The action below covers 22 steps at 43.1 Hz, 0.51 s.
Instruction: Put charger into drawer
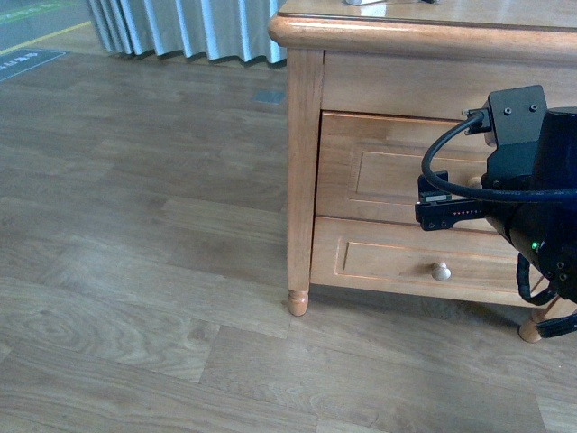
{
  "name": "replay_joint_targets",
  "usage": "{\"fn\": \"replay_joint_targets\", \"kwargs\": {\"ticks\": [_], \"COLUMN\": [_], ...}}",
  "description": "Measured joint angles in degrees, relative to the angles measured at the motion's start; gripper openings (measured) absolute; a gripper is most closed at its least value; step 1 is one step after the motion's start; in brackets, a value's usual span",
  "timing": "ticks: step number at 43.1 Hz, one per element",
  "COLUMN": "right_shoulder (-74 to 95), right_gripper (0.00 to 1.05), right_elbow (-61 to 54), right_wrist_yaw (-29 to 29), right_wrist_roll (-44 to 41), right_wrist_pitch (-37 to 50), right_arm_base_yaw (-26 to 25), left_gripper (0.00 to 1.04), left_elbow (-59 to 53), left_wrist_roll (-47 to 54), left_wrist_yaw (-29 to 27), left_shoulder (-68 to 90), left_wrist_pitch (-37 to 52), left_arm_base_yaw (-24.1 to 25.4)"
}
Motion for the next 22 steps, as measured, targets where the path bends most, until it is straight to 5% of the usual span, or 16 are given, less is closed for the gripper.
{"fn": "replay_joint_targets", "kwargs": {"ticks": [22], "right_shoulder": [2.0], "right_gripper": [0.96], "right_elbow": [1.4], "right_wrist_yaw": [0.9], "right_wrist_roll": [0.1], "right_wrist_pitch": [-0.7], "right_arm_base_yaw": [0.5], "left_gripper": [0.99], "left_elbow": [0.0], "left_wrist_roll": [0.0], "left_wrist_yaw": [0.0], "left_shoulder": [0.0], "left_wrist_pitch": [0.0], "left_arm_base_yaw": [0.0]}}
